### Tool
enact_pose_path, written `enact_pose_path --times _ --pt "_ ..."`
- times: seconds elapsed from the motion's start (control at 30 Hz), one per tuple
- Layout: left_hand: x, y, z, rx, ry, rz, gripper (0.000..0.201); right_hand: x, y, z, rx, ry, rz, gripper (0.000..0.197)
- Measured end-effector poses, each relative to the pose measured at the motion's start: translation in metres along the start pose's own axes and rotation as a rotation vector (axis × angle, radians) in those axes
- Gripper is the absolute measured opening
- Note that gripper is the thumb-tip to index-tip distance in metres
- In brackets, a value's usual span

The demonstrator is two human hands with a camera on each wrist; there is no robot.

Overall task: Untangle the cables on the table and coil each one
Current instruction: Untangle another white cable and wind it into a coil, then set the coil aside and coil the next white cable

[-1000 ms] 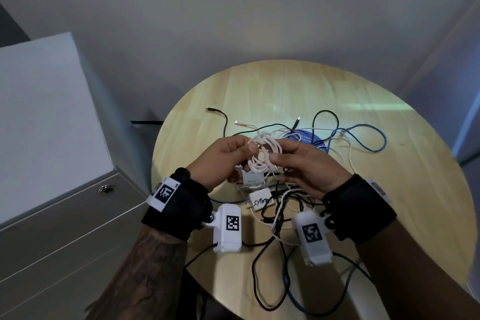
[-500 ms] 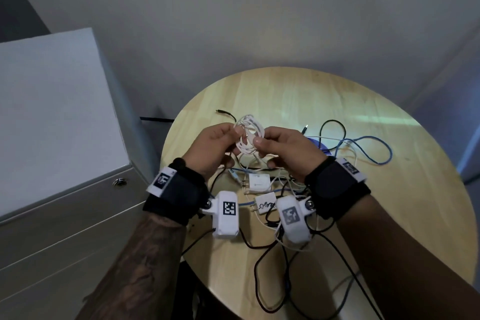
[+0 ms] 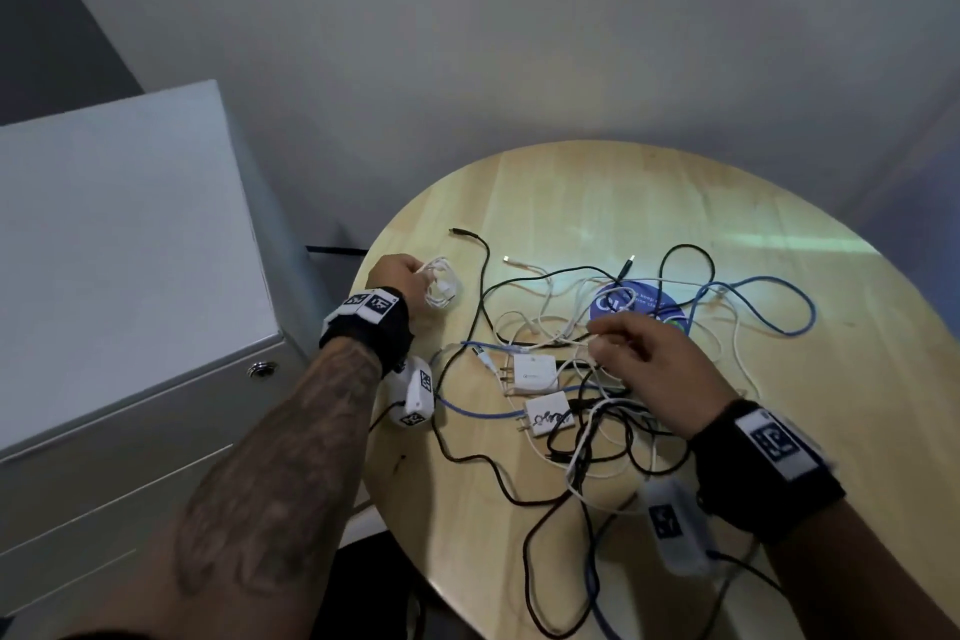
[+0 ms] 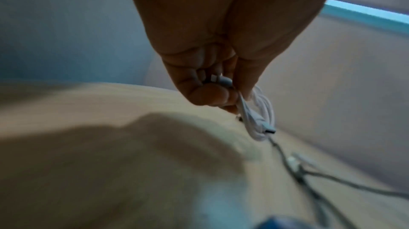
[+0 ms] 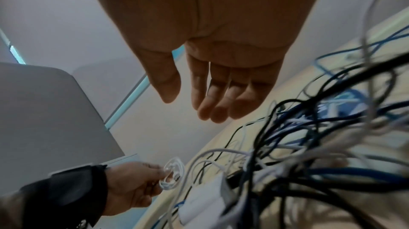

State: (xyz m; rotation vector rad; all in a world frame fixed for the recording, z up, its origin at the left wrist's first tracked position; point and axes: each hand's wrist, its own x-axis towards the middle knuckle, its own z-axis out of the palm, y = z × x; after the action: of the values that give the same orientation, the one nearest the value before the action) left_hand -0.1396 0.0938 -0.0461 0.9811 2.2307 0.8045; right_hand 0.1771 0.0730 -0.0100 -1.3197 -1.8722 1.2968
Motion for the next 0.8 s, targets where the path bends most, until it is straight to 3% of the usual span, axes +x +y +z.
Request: enact_pose_path --times 0.1,0.43,0.53,0.6,0.67,0.73,0.8 --pt "0.015 -0.007 0.002 0.145 0.038 -0.014 0.018 -0.012 0.009 -0.006 0.014 0.028 -0.012 0.013" --pt "0.027 -0.004 -0.008 0.325 0.111 -0.097 0.048 -0.017 0.006 -0.02 -0.021 0.111 -0.039 0.011" --pt "0.012 0.014 -0.008 0.366 0.175 0.004 0.045 -0.017 0.008 -0.022 -0.029 0.144 -0.038 0.011" --pt "-0.006 0.037 0.005 0.335 0.115 0.198 0.037 -0.016 0.011 -0.024 -0.045 0.182 -0.026 0.011" --pt "-0.028 0.062 0.03 0.359 -0.058 0.386 0.031 -0.016 0.016 -0.024 -0.091 0.211 -0.006 0.011" --pt "-0.043 0.074 0.057 0.545 -0.24 0.467 0.032 -0.017 0.02 -0.024 -0.122 0.226 0.025 0.012" --pt "-0.045 0.07 0.076 0.809 -0.312 0.47 0.032 -0.02 0.02 -0.024 -0.133 0.223 0.038 0.013"
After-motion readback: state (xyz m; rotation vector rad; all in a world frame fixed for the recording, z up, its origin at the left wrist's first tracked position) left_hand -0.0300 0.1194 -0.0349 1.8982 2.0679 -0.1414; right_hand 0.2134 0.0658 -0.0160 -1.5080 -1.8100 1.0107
